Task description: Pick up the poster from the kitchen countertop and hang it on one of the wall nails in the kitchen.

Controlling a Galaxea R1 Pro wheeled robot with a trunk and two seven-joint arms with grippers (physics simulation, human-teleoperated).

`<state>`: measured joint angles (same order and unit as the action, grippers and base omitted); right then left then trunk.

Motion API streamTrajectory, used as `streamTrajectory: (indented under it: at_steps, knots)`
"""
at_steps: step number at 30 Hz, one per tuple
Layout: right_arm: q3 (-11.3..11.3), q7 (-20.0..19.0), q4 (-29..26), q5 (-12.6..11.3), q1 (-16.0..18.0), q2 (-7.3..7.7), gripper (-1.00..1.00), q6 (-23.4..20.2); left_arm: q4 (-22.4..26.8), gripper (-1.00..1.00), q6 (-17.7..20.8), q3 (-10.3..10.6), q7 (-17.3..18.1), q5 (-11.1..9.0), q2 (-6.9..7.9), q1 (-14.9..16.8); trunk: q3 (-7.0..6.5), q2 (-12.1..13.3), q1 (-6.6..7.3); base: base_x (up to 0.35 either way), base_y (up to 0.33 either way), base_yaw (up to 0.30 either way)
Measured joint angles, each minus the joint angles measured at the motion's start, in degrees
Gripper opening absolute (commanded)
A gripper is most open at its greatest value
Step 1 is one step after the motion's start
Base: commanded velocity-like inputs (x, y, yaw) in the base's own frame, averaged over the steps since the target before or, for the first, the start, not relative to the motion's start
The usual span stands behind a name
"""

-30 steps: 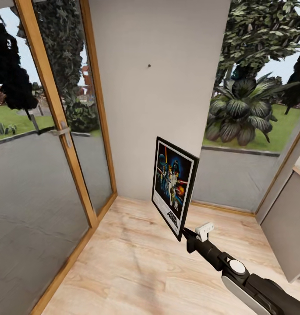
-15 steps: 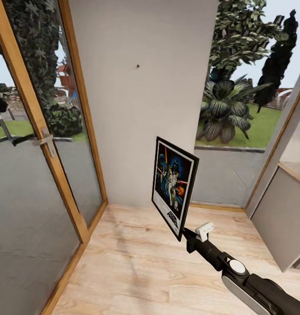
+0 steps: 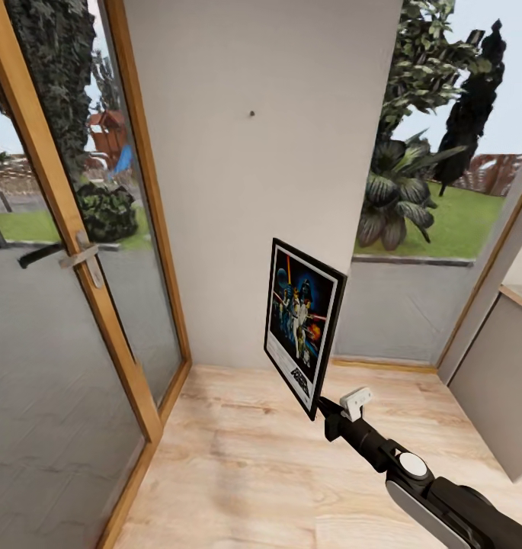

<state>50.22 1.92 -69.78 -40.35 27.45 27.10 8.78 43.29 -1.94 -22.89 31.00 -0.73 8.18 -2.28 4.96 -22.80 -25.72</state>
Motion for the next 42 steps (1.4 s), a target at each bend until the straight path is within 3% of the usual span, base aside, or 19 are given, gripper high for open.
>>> streamTrajectory:
  at_steps: [16,32,42]
  knots:
    - [0.1,0.0,0.0,0.0,0.0,0.00,-1.00,0.0,0.0,1.00,-0.2,-0.1,-0.1,0.0,0.03,0.0,-0.01,0.0,-0.02,0.055,0.072,-0.011]
    - [0.1,0.0,0.0,0.0,0.0,0.00,-1.00,0.0,0.0,1.00,-0.1,-0.1,-0.2,0.0,0.04,0.0,-0.43,0.0,-0.02,0.015,0.001,-0.193]
    - [0.1,0.0,0.0,0.0,0.0,0.00,-1.00,0.0,0.0,1.00,-0.1,-0.1,-0.2,0.0,0.05,0.0,-0.45,0.0,0.01,0.292,0.000,-0.010]
